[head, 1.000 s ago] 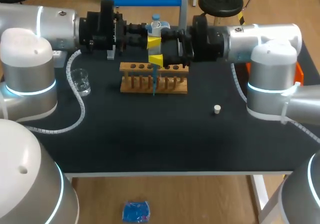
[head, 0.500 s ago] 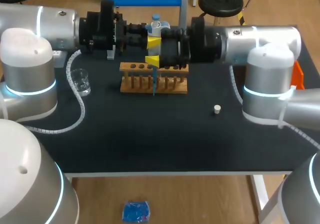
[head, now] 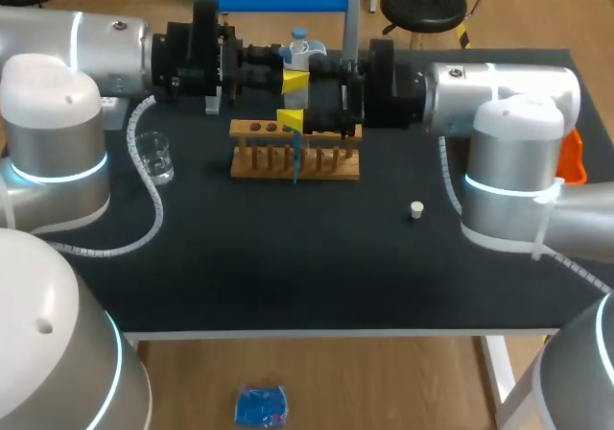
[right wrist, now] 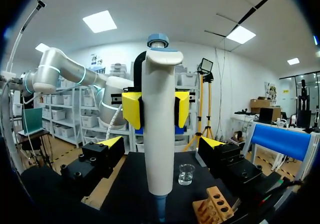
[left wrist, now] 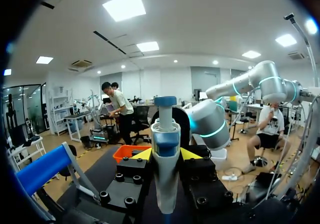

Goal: Invert the test tube, pick up the pipette, mount the tip to pipette, aspirate from beaker and dispense into the tube, eject the tip, return the pipette, and cap with the stopper.

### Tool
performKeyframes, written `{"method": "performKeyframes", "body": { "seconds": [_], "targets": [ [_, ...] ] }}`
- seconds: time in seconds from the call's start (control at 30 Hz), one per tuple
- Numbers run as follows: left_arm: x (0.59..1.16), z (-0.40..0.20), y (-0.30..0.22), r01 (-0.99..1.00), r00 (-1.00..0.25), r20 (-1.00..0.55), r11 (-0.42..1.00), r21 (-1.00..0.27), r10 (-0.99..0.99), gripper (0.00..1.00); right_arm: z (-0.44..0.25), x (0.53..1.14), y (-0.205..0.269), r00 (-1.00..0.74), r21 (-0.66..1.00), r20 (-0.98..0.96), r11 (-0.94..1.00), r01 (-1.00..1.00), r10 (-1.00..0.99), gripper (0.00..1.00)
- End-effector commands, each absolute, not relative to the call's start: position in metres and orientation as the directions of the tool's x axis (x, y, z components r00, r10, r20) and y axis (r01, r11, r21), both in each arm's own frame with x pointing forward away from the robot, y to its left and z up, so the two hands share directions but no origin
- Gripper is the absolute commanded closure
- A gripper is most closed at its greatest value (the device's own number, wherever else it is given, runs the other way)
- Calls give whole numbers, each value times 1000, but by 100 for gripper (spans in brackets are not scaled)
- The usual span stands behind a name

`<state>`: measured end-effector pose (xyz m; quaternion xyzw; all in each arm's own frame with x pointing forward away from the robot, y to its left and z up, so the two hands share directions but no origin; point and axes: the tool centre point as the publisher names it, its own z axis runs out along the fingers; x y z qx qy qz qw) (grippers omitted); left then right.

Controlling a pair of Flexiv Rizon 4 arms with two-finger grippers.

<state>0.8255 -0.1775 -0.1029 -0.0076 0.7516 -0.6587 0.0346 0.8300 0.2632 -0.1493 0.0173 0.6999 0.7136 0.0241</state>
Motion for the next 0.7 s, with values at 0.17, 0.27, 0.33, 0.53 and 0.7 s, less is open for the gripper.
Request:
{"method": "performKeyframes", "body": {
  "seconds": [0.17,0.27,0.33,0.53,0.7],
  "targets": [
    [826,-103,-178,35,-997,-43,131,-991,-57,100,-150,829,261,-998,1000,-7,-22,-8,69,0],
    [826,-103,-178,35,-997,-43,127,-991,-59,100,-150,829,261,-998,1000,-6,-23,-8,70,0],
    [826,-104,-178,23,-997,-33,126,-992,-76,100,-150,829,261,-998,1000,-6,-24,-8,70,0],
    [826,-106,-175,-9,-992,-5,114,-993,-123,100,-150,830,260,-997,1000,-8,-27,-10,73,0],
    [826,-107,-174,-18,-988,2,108,-994,-154,100,-150,830,259,-997,999,-9,-30,-11,71,0]
  ]
}}
